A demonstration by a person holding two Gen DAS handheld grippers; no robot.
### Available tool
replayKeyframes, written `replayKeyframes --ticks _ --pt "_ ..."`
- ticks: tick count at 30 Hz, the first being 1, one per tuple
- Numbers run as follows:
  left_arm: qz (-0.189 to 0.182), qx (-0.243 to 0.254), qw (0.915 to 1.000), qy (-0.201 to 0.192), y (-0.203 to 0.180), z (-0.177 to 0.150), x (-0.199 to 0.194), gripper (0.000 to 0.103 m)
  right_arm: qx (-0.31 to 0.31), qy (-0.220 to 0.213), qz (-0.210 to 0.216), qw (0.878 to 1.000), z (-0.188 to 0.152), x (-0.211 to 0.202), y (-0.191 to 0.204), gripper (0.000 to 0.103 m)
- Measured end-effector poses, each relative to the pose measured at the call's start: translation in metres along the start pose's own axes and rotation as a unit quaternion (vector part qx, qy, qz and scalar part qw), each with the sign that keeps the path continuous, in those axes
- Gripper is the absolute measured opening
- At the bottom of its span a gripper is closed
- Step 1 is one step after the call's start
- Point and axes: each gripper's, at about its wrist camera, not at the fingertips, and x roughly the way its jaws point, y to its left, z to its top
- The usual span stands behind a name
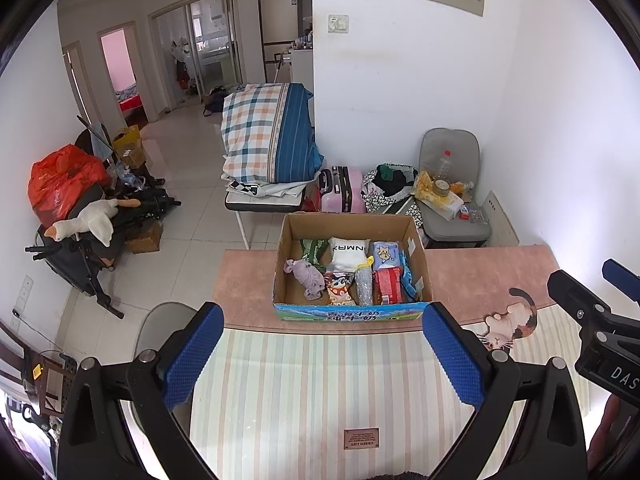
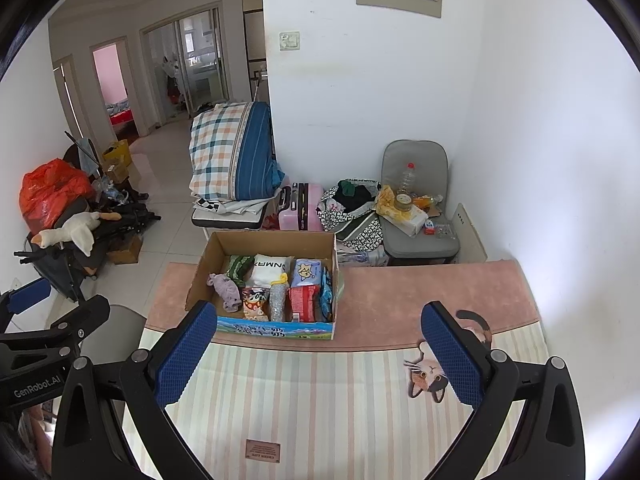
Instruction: Organize soft objects
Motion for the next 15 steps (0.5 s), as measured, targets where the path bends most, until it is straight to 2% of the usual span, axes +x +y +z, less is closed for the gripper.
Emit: replayKeyframes --ticks 15 --pt "0.003 0.004 1.0000 -0.003 0.0028 -0.0006 -0.0021 0.102 -0.001 0.002 0.002 1.000 -0.0011 0.0020 -0.0030 0.103"
